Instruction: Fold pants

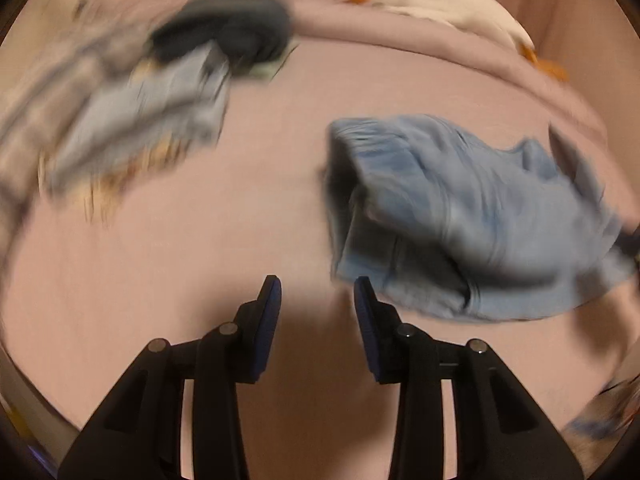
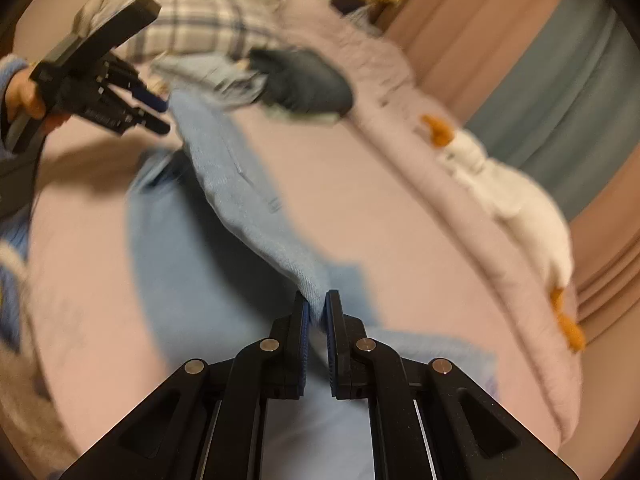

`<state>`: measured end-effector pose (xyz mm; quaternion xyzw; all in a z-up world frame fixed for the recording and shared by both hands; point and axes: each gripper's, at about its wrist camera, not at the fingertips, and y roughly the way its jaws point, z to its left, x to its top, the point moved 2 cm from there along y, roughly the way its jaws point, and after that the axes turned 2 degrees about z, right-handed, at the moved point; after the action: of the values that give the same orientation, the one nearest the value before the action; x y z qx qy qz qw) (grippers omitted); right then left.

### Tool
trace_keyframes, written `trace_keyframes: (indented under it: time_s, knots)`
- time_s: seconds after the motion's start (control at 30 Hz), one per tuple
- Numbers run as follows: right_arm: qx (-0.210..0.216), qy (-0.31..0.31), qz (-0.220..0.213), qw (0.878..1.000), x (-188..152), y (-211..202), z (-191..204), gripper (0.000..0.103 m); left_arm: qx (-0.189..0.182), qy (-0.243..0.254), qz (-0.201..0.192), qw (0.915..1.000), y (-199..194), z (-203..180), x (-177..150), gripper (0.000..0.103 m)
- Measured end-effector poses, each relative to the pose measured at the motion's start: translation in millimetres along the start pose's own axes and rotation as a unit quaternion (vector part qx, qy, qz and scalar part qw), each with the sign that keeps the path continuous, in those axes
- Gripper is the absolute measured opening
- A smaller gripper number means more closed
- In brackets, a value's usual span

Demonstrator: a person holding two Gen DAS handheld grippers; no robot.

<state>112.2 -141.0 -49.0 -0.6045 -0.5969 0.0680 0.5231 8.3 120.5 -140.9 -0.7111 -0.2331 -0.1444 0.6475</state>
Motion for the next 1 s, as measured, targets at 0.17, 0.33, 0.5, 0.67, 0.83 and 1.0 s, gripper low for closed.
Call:
trace_keyframes:
  time_s: [0.17,0.33,0.5,0.67,0.83,1.0]
  knots:
    - [0.035,0.001,0.048,0.998,-26,28,39,0.006,-0.15,-0.148,-0.03,0.9771,-12,12,-18,0.039]
    - [0.031,0.019,0.058,0.998,-27,43,44,0.006,-0.229,-0.221,-0.019,0.9479,7,0,-8,0.041]
    - [0.037,0.045,0.059,0.997,-24,46,40,0.006,-0.201,-0.255,-0.021,0.9456,14,-3,16,0.028]
    - [0.027,0.059,0.052,0.997,-24,40,42,0.006,-0.148,-0.222,-0.021,0.9635,15,-7,18,0.029]
    - [0.04,0.064,0.062,0.995,-30,46,53,0.006,-0.076,-0.187,-0.006,0.9794,12,-4,11,0.064]
    - [0.06,0.085,0.064,0.993,-39,49,52,0.022,-0.016,-0.134,-0.036,0.9903,-13,-7,10,0.062]
